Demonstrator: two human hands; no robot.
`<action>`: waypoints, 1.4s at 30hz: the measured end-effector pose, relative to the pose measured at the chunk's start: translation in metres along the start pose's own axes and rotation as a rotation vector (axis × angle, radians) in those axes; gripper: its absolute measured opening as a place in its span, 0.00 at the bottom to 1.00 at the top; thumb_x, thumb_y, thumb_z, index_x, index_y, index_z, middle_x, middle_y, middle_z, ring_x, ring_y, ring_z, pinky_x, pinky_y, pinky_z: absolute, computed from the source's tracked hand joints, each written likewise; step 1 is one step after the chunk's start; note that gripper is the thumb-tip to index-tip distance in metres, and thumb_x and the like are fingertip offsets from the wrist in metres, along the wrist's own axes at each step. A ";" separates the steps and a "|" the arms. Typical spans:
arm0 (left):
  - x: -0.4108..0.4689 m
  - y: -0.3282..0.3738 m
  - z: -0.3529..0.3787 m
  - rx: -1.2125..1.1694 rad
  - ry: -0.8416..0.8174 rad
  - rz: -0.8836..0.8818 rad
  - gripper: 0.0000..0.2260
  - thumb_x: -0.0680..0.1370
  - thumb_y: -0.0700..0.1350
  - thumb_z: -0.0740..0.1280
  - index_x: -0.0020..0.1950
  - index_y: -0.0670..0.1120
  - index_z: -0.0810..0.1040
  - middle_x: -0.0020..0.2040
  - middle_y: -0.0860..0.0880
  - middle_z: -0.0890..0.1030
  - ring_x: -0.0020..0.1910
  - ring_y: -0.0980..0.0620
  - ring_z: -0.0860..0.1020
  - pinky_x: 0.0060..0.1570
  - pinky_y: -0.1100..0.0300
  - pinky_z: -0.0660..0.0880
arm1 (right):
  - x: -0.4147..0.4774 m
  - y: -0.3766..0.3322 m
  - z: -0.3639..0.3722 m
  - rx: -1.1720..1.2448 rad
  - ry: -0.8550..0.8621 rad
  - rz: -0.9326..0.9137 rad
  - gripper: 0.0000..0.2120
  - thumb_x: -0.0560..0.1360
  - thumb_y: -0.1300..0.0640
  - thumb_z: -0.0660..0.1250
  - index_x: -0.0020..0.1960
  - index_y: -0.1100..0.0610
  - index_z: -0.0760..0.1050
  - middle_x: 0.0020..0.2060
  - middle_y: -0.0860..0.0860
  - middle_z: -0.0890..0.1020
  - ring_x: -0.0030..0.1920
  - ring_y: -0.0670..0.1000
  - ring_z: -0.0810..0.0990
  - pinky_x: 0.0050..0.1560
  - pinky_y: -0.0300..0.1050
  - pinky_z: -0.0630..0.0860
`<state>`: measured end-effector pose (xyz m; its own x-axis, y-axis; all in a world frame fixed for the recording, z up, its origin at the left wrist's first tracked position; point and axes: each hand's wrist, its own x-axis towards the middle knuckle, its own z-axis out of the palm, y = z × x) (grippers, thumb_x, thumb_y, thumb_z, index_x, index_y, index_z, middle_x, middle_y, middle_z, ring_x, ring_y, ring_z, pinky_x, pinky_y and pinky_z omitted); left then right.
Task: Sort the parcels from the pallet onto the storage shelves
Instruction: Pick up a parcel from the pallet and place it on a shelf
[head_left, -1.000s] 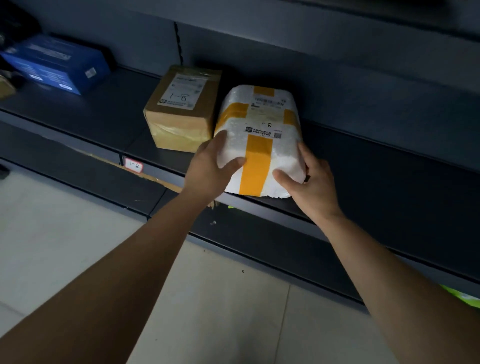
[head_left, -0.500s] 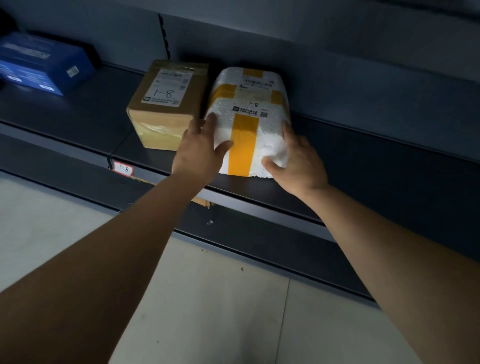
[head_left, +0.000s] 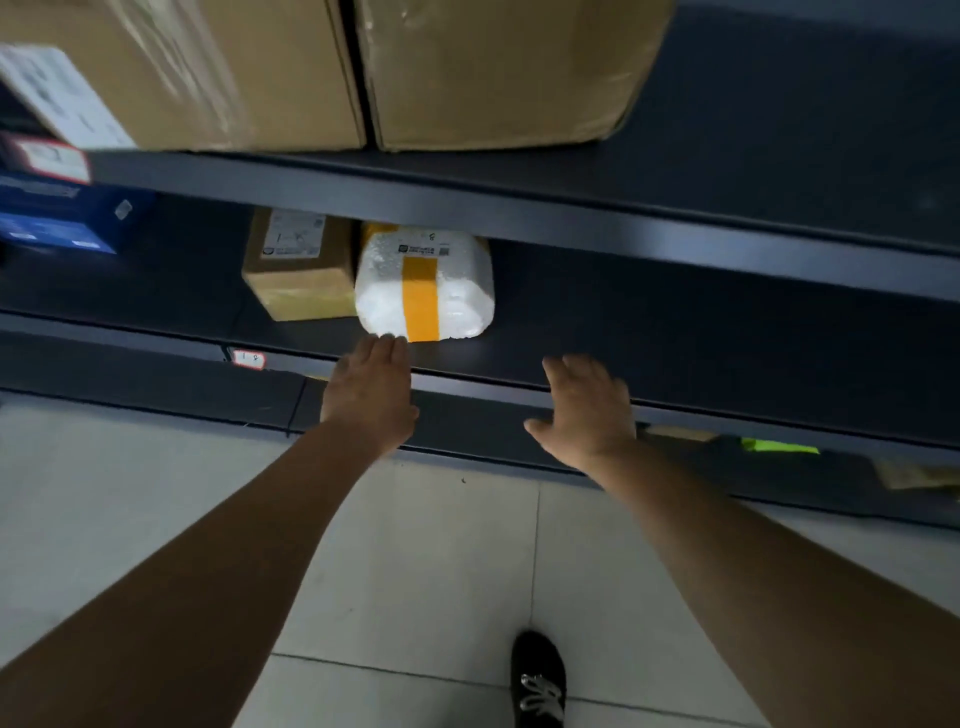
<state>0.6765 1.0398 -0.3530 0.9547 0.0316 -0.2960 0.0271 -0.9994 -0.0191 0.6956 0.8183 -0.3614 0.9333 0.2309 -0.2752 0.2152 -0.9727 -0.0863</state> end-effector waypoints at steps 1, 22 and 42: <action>-0.011 0.006 -0.006 0.018 -0.009 0.029 0.35 0.77 0.53 0.67 0.77 0.41 0.54 0.75 0.43 0.61 0.75 0.44 0.58 0.71 0.51 0.60 | -0.018 0.005 -0.004 -0.003 -0.013 0.030 0.36 0.75 0.40 0.66 0.76 0.53 0.57 0.72 0.54 0.64 0.73 0.56 0.61 0.69 0.52 0.63; -0.265 0.294 -0.166 0.225 0.145 0.903 0.23 0.76 0.51 0.68 0.68 0.46 0.68 0.66 0.48 0.73 0.66 0.48 0.70 0.61 0.56 0.69 | -0.471 0.144 -0.135 0.185 0.078 0.787 0.28 0.75 0.48 0.67 0.72 0.52 0.64 0.69 0.53 0.68 0.71 0.56 0.64 0.69 0.51 0.62; -0.613 0.636 -0.187 0.208 0.243 1.498 0.32 0.77 0.54 0.67 0.76 0.45 0.58 0.73 0.48 0.65 0.73 0.48 0.62 0.68 0.53 0.65 | -0.916 0.282 -0.133 0.206 0.239 1.406 0.25 0.76 0.45 0.66 0.70 0.52 0.66 0.65 0.53 0.70 0.68 0.56 0.66 0.67 0.51 0.65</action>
<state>0.1638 0.3832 -0.0047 0.0908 -0.9959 -0.0065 -0.9958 -0.0908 0.0099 -0.0601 0.3297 -0.0064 0.3625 -0.9281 -0.0845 -0.9319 -0.3619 -0.0233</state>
